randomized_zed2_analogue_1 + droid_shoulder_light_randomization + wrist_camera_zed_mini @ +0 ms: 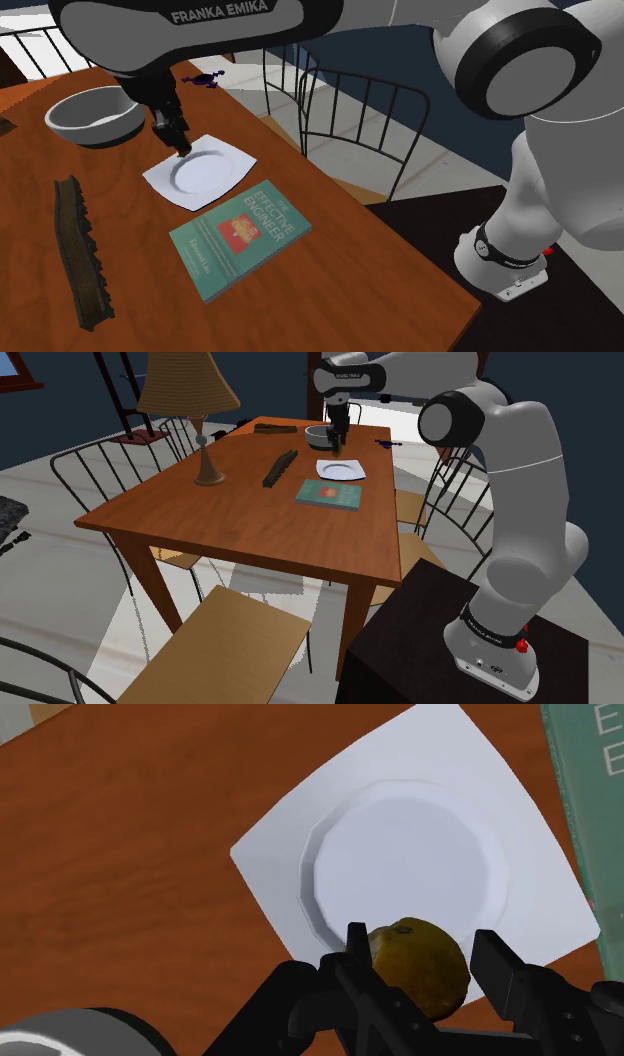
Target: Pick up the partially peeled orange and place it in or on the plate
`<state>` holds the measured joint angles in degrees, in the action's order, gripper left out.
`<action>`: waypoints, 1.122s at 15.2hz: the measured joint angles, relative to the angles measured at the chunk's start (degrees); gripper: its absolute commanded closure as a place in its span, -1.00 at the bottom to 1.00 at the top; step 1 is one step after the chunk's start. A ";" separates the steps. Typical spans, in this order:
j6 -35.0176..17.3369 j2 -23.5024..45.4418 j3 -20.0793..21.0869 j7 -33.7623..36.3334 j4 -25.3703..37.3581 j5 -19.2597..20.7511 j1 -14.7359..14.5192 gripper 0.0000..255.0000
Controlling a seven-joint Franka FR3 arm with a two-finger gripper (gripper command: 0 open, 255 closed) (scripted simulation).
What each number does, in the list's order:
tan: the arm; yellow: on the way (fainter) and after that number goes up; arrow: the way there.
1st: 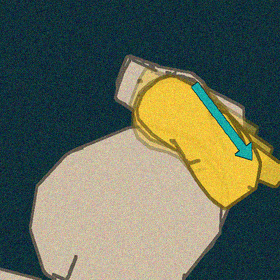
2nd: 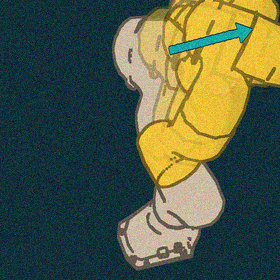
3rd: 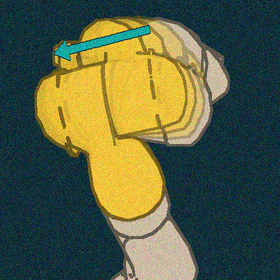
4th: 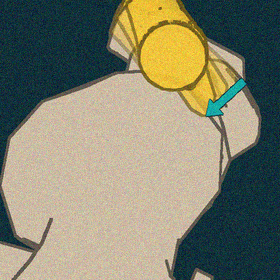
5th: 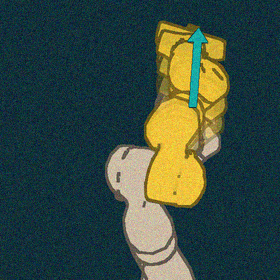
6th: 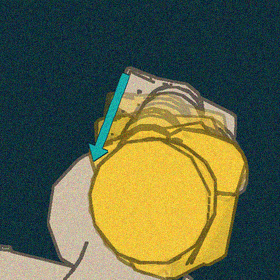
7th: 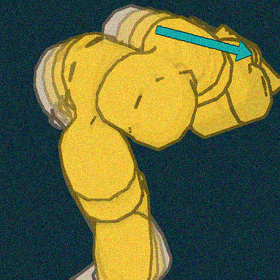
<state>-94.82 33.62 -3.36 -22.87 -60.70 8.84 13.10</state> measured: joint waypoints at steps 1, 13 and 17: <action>-0.79 -0.01 0.02 0.14 -0.81 0.02 -0.02 1.00; -9.90 -0.97 0.15 1.50 -9.85 0.29 -0.05 1.00; -11.26 -1.73 0.15 1.80 -11.35 0.45 -0.10 1.00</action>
<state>-106.09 31.90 -3.21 -21.08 -72.05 9.29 13.00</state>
